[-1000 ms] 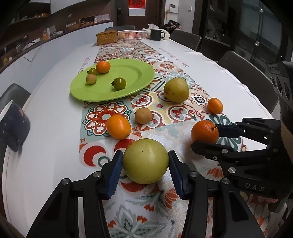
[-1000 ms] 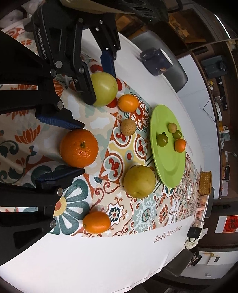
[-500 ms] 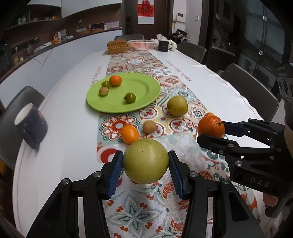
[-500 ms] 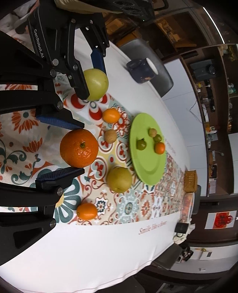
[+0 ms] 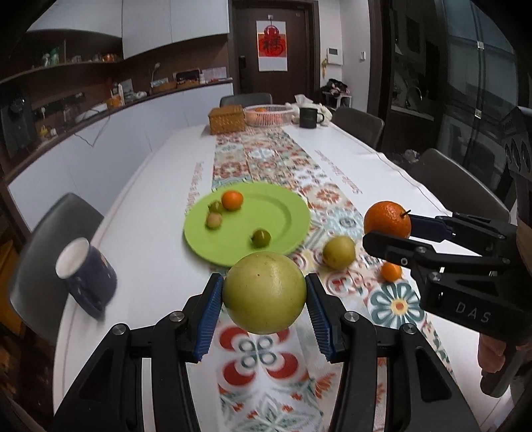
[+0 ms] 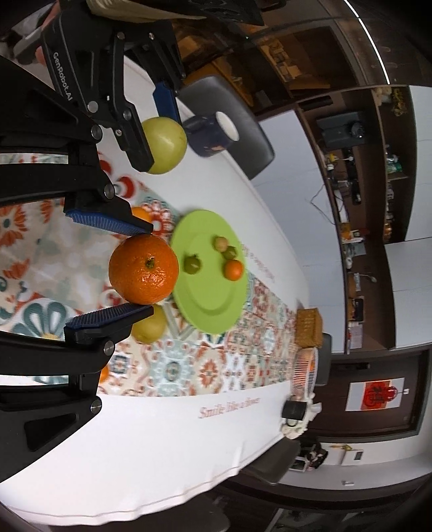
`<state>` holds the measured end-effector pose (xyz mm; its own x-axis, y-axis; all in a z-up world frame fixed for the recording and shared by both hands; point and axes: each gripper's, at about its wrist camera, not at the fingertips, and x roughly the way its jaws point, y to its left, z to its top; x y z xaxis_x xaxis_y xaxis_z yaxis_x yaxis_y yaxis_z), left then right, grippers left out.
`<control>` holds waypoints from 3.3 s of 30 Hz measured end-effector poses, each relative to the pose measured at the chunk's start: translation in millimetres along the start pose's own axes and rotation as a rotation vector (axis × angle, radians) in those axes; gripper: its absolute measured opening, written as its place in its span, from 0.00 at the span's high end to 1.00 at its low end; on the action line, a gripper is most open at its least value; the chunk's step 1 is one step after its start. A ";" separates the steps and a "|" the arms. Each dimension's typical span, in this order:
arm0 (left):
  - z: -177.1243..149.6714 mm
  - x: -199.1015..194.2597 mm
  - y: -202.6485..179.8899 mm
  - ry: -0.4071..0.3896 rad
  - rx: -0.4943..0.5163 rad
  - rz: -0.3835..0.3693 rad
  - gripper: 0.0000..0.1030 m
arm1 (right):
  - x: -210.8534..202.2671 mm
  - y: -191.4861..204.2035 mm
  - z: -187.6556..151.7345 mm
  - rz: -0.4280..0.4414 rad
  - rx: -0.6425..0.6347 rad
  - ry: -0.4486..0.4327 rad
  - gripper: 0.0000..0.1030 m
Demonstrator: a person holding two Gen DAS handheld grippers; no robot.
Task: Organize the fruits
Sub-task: 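Carry the pomelo and orange toward the green plate with both tools, then lower the pomelo and orange onto the green plate and open both tools, then move the left tool toward an orange while the right tool approaches the brown pear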
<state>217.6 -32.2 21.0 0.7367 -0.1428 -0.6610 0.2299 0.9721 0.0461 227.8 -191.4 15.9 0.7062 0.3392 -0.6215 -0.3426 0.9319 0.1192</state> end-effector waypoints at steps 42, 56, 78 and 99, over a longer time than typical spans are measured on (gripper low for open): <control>33.5 155.5 50.6 0.196 -0.017 0.014 0.43 | 168.5 -29.4 55.2 -0.039 0.033 0.242 0.55; 27.7 81.7 44.1 0.079 -0.022 0.088 0.31 | 94.4 -18.9 45.3 -0.104 -0.022 0.076 0.43; -9.8 10.6 15.3 0.047 -0.042 0.123 0.19 | 10.3 -19.2 5.4 -0.174 0.038 0.011 0.26; -47.7 74.3 4.9 0.179 0.009 0.058 0.20 | 64.1 -36.6 -33.6 -0.183 0.026 0.175 0.26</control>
<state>243.1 -29.2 -63.6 0.6242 -0.0499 -0.7797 0.1965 0.9759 0.0949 264.8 -208.0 -54.3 0.6363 0.1392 -0.7588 -0.2011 0.9795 0.0110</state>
